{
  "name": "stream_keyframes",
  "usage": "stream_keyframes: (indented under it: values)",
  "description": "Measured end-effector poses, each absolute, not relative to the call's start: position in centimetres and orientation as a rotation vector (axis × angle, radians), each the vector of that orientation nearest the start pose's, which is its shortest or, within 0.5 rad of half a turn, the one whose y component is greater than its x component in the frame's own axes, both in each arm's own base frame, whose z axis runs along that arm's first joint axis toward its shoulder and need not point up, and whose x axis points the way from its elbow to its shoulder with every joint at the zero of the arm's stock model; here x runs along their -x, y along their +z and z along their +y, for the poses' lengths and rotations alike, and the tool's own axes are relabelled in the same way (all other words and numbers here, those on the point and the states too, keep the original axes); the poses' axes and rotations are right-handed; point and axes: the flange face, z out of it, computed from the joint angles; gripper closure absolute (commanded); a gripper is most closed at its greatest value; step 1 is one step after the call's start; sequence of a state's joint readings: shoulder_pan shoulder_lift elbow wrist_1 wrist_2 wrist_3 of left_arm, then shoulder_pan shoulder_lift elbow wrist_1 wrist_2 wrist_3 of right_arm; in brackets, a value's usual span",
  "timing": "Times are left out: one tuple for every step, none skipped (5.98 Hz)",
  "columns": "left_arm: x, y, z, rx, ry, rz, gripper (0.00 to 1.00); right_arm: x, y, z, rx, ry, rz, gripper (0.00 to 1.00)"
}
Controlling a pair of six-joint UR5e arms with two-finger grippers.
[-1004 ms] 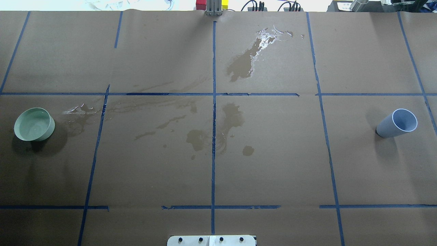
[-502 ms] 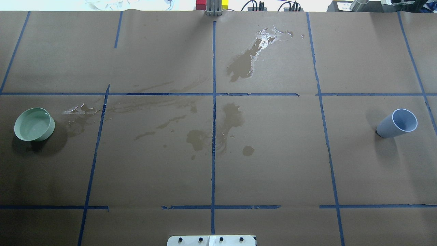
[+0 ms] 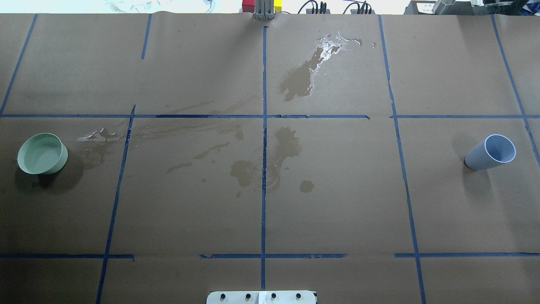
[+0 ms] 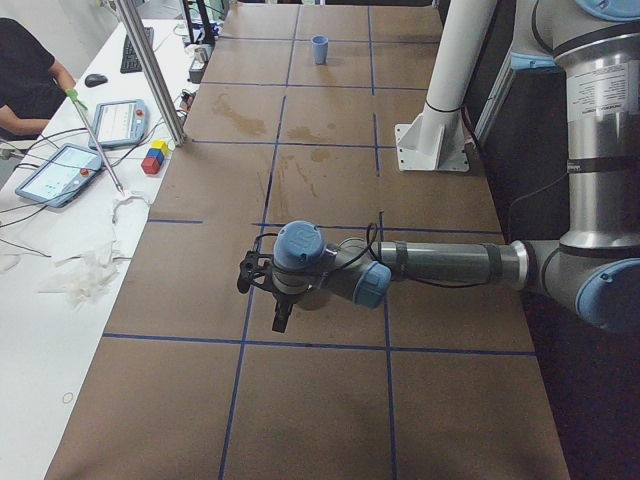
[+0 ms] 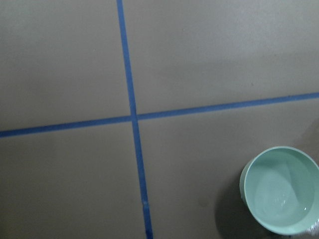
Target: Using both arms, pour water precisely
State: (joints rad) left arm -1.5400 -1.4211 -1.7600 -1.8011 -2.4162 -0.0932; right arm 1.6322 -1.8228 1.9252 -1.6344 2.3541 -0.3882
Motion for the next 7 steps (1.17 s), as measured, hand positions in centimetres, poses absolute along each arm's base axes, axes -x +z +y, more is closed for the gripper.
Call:
stream_keyframes:
  values:
    - [5.4,59.7,-43.9,-0.152,0.068,0.824,0.00,-8.6,60.2,-38.0,-0.205,-0.322,-0.765,0.00]
    - [5.9,60.1,-43.5,-0.119,0.099,0.786,0.00,-8.5,60.5,-37.8,-0.192,-0.316,-0.772,0.00]
    - [6.1,61.0,-43.0,-0.102,0.143,0.766,0.00,-8.5,60.9,-37.7,-0.180,-0.313,-0.776,0.00]
    - [6.3,61.9,-42.2,-0.083,0.166,0.762,0.00,-8.1,61.1,-37.9,-0.173,-0.320,-0.776,0.00]
    - [6.4,62.7,-41.4,-0.063,0.168,0.764,0.00,-7.5,61.0,-38.1,-0.164,-0.323,-0.776,0.00]
    - [6.4,63.1,-40.5,-0.053,0.167,0.764,0.00,-6.6,61.1,-38.3,-0.137,-0.309,-0.778,0.00]
    - [6.4,63.1,-39.7,-0.048,0.165,0.765,0.00,-5.6,61.3,-38.4,-0.107,-0.289,-0.781,0.00]
